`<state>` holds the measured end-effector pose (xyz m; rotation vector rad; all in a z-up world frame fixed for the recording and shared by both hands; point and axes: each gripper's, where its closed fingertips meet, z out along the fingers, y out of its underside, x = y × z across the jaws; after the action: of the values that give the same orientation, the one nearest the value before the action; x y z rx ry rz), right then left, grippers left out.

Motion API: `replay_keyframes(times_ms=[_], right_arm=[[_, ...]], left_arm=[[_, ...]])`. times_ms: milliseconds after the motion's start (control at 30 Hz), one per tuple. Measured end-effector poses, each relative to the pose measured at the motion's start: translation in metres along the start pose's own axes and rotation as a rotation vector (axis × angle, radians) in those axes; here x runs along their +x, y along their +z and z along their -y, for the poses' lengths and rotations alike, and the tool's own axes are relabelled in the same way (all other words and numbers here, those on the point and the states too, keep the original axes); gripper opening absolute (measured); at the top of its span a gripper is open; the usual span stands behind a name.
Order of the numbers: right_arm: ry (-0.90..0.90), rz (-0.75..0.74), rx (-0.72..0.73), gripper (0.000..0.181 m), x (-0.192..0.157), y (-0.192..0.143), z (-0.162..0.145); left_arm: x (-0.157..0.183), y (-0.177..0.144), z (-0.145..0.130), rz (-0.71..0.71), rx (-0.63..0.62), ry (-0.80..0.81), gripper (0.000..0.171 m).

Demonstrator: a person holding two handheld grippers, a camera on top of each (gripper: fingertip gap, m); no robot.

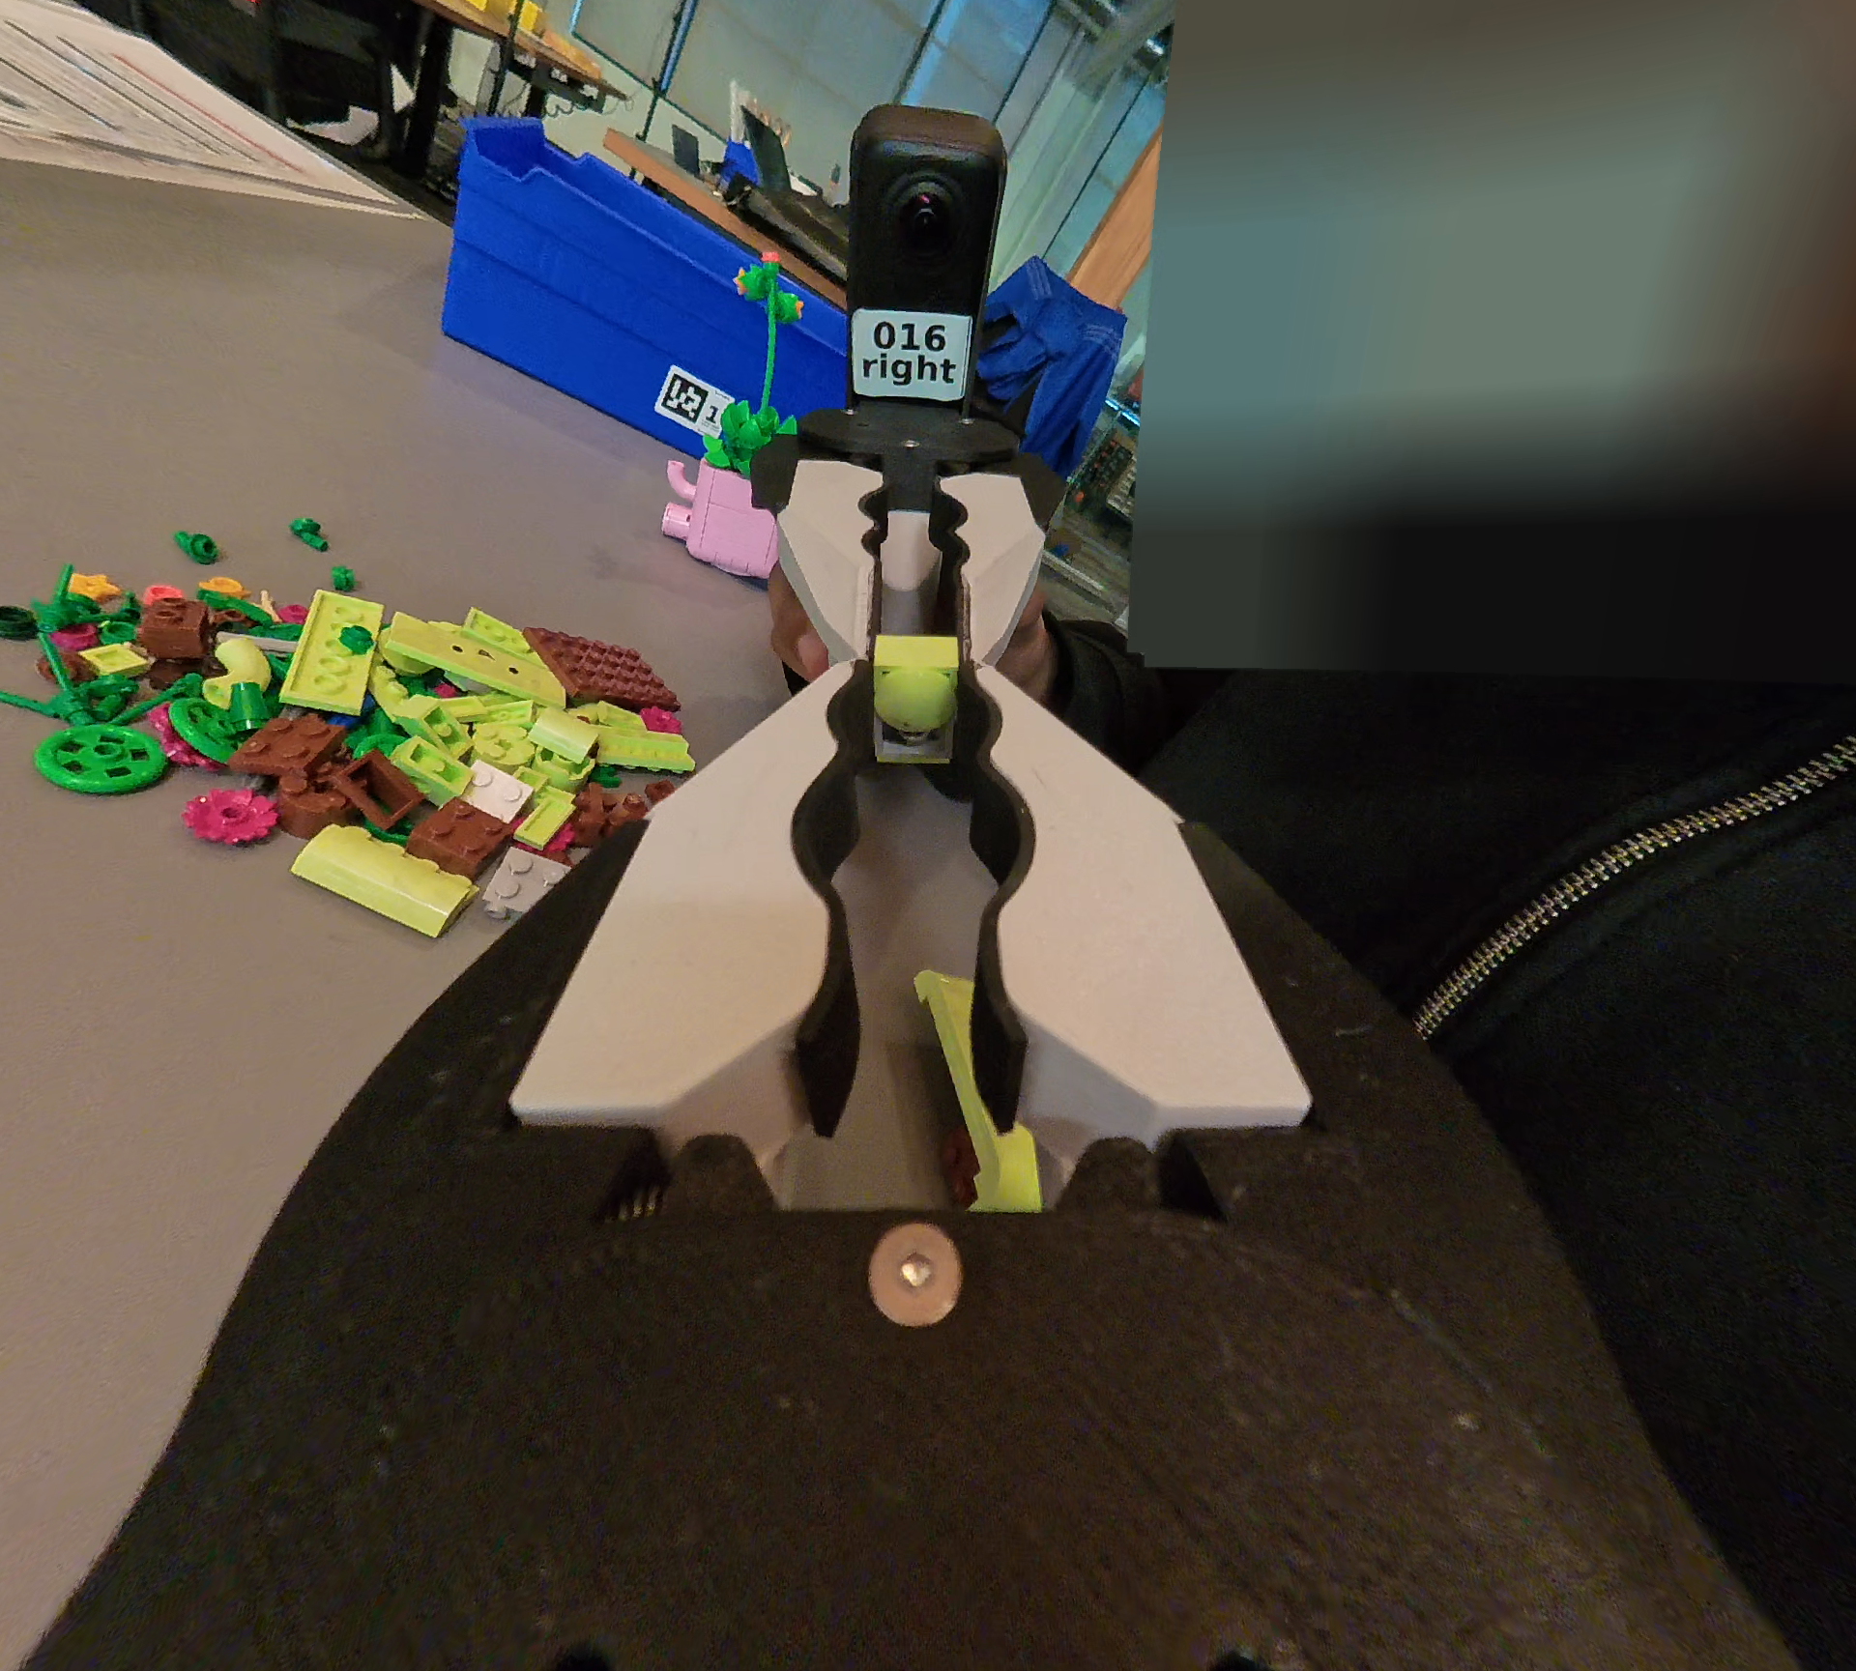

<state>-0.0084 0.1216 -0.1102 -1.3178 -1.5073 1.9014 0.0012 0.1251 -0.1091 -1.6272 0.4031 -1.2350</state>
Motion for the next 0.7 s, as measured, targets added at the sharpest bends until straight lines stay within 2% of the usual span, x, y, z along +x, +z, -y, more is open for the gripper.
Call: replay_keyframes(times_ms=[200,400,600,700], right_arm=[[0.006,-0.003,0.022,0.013,0.0009,-0.0032,0.0043],[0.001,0.002,0.007,0.013,-0.0011,-0.0001,0.0015],[0.002,0.000,0.004,0.013,-0.0008,0.0006,0.0009],[0.004,-0.004,0.005,0.013,-0.0002,0.0007,0.0012]], left_arm=[[0.0015,-0.0009,0.0016,-0.014,0.017,0.009,0.025],[-0.0014,-0.0040,0.0057,-0.016,0.052,-0.007,0.017],[-0.0005,-0.0027,0.0037,-0.030,0.046,-0.017,0.020],[0.0005,-0.0037,0.0052,-0.029,0.053,-0.004,0.011]])
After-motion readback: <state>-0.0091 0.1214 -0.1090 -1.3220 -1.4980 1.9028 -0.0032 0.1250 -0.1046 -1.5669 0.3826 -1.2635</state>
